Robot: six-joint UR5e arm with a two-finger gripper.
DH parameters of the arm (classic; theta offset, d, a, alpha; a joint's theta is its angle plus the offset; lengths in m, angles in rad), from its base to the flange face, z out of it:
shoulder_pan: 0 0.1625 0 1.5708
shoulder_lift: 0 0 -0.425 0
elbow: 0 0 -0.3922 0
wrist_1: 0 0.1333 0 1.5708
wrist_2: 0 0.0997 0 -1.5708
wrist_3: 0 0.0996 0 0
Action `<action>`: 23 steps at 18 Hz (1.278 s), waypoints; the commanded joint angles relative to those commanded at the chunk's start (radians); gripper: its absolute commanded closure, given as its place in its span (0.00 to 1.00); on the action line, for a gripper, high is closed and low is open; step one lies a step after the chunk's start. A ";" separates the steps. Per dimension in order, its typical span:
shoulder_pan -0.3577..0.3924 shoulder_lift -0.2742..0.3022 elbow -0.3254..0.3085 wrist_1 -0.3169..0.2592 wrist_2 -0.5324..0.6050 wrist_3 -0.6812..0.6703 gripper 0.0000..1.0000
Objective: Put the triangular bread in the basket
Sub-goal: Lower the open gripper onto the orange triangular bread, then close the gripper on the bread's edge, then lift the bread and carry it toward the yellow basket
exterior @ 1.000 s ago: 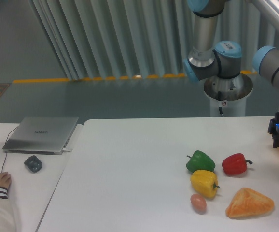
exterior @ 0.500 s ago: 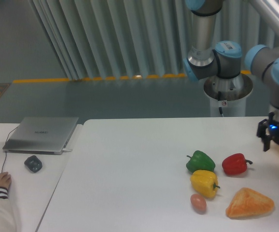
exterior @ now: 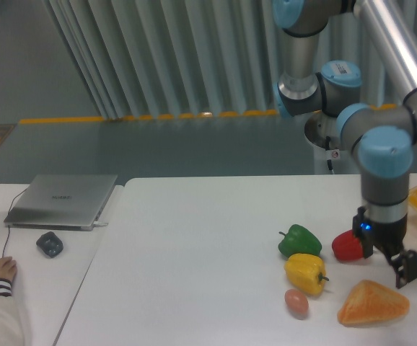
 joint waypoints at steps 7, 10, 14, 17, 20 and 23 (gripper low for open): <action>-0.015 -0.042 -0.009 0.028 0.048 0.055 0.00; -0.017 -0.048 -0.011 0.029 0.052 0.055 0.08; -0.029 -0.054 -0.014 0.029 0.078 0.054 0.33; -0.031 -0.051 -0.014 0.029 0.080 0.055 0.76; -0.029 -0.029 -0.009 0.031 0.079 0.054 0.92; 0.018 0.044 -0.002 0.029 0.028 0.057 0.92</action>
